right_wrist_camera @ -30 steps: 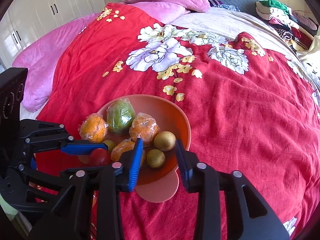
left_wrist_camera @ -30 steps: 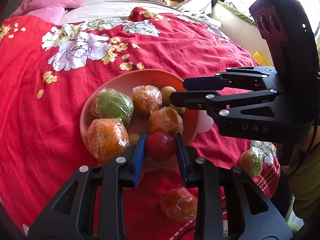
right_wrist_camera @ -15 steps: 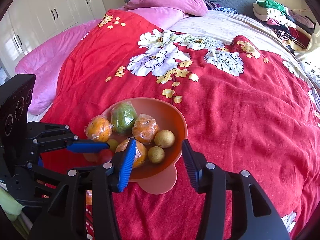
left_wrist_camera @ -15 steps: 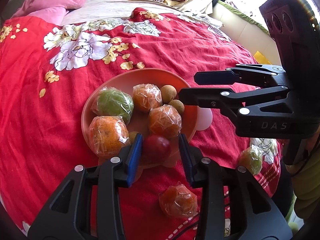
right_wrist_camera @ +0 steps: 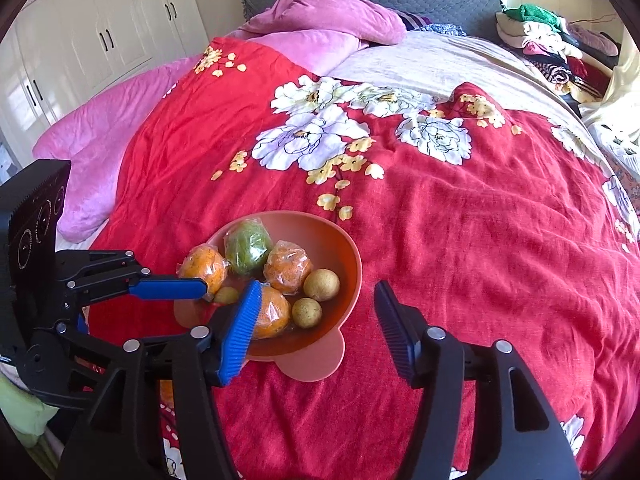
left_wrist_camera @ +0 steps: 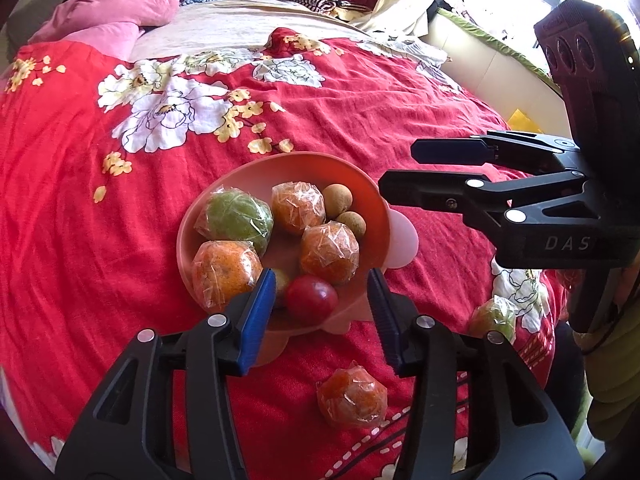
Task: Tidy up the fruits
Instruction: 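Open the left tool to drop the tomato while the right tool releases its brown fruit, then withdraw both open tools toward the wrapped orange and wrapped green fruit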
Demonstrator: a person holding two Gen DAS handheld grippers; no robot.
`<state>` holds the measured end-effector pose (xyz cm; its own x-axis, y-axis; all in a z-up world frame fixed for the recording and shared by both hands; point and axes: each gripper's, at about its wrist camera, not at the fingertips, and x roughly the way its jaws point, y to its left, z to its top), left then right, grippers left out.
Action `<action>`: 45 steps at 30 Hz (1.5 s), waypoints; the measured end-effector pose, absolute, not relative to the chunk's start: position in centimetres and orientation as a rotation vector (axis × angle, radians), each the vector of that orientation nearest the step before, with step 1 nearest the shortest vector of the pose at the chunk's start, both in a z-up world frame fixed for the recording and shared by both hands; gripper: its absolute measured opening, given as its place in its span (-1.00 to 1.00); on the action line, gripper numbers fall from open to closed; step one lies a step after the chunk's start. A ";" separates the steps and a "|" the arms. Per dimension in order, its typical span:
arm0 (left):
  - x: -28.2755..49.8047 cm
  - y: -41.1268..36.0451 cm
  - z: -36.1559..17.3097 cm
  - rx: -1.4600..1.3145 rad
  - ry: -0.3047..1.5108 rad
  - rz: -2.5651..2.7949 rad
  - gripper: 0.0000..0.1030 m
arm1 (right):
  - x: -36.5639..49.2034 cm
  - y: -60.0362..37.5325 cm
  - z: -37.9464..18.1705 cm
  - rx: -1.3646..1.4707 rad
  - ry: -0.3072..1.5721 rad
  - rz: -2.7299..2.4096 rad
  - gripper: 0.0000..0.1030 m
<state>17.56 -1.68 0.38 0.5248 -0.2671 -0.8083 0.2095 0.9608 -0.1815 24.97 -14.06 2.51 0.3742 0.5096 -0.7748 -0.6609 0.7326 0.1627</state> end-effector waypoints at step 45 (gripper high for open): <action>13.0 -0.9 4.7 -0.087 0.905 -0.203 0.81 | 17.7 -19.6 8.7 -0.119 0.758 0.681 0.86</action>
<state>13.04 -0.92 4.68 0.6000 -0.2116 -0.7715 0.1386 0.9773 -0.1603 17.70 -19.65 8.70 0.5244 0.5265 -0.6692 -0.6090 0.7812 0.1373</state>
